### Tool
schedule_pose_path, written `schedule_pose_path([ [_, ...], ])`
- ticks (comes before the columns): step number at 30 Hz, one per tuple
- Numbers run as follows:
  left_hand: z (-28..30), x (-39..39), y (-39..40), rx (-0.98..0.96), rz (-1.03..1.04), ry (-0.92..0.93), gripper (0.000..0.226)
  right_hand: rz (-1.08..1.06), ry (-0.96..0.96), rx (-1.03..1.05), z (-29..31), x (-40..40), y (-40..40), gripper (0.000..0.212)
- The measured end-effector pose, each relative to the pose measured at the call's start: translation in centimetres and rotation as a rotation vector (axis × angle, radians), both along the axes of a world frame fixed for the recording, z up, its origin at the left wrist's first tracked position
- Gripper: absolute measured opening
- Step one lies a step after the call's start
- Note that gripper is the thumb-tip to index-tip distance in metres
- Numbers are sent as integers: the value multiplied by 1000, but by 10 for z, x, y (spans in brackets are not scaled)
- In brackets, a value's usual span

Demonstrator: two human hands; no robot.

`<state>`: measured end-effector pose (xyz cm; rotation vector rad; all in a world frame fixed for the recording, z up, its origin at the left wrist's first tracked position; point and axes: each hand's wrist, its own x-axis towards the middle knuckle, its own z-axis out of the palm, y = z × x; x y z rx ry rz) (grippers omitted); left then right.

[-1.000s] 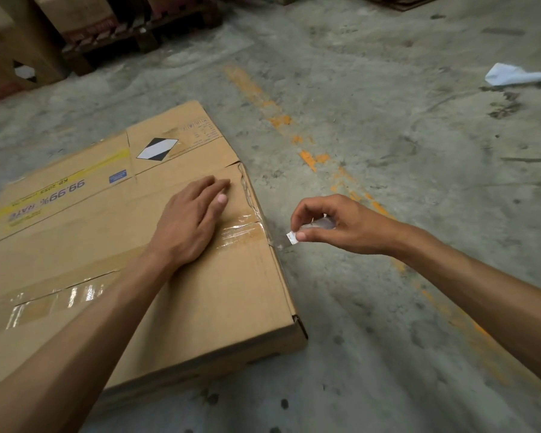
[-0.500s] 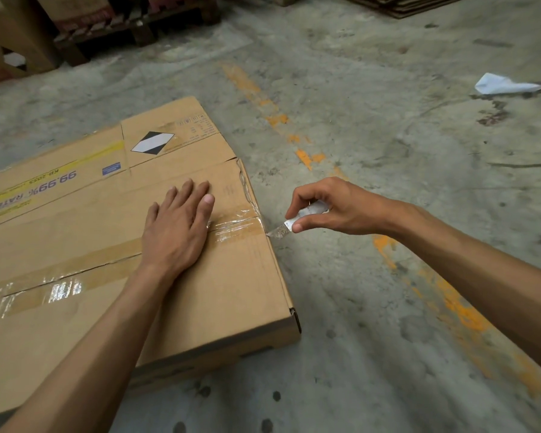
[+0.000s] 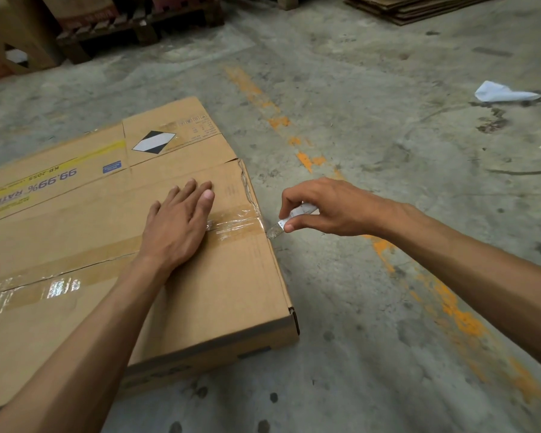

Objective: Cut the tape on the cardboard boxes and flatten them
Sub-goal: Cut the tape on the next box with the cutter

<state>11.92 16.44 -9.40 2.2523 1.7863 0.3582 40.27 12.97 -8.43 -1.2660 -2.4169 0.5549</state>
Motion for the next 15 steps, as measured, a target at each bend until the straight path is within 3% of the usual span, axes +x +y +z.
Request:
schedule_pose_path([
  [5, -5, 8, -4, 10, 47, 81, 56, -71, -6, 288, -20, -4, -18, 21],
  [12, -6, 11, -10, 25, 61, 119, 56, -141, 72, 159, -21, -12, -9, 21],
  [15, -7, 11, -10, 29, 67, 112, 55, -158, 55, 205, -24, -15, -9, 22],
])
